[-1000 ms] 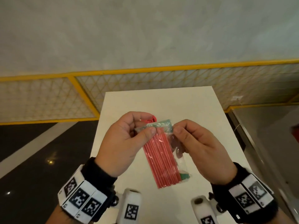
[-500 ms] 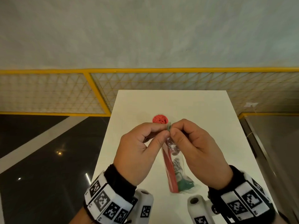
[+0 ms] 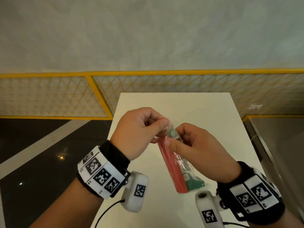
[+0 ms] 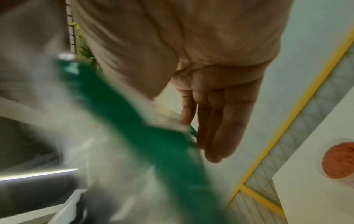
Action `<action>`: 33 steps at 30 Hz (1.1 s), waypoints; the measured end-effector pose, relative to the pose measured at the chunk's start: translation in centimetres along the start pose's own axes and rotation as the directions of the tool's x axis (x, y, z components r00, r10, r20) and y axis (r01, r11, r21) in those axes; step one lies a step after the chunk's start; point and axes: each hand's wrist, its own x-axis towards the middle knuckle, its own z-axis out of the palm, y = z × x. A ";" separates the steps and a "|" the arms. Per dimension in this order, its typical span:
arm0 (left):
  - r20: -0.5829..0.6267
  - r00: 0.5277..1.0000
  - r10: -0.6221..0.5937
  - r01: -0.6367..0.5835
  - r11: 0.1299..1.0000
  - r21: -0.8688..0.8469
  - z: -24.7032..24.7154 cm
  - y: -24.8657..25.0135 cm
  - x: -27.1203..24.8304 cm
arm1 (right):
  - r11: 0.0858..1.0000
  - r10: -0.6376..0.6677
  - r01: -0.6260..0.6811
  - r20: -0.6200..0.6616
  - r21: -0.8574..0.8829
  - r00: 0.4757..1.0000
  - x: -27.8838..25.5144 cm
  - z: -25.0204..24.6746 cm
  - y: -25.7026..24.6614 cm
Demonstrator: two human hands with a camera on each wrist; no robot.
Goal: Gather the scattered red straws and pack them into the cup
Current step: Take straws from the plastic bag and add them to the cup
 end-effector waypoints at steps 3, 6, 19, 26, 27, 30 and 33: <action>0.085 0.996 -0.001 -0.005 0.998 0.065 -0.6 0.9 1.3 | 0.999 0.034 -0.034 -0.014 0.038 0.999 0.2 -0.7 0.3; 0.137 0.991 -0.007 0.000 0.999 0.054 -1.0 1.5 2.6 | 0.993 0.084 -0.085 0.011 0.083 0.996 0.2 -1.3 0.5; 0.158 0.987 -0.007 -0.009 0.995 0.099 -0.6 -1.2 1.1 | 0.923 0.180 -0.163 -0.016 0.349 0.984 0.1 -1.6 2.4; 0.071 0.993 -0.098 0.106 0.987 -0.121 -0.1 -1.5 1.3 | 0.900 0.010 -0.115 0.244 0.420 0.970 0.6 -0.9 3.1; 0.076 0.992 -0.099 0.110 0.982 -0.151 0.0 -1.3 1.3 | 0.902 -0.014 -0.113 0.290 0.416 0.957 0.6 -0.8 3.0; 0.064 0.993 -0.099 0.110 0.975 -0.192 0.1 -1.0 1.7 | 0.936 0.005 -0.125 0.343 0.328 0.939 0.6 0.0 2.8; 0.014 0.996 -0.091 0.093 0.982 -0.163 -0.2 -1.2 1.9 | 0.967 0.066 -0.133 0.290 0.217 0.955 0.6 0.8 3.2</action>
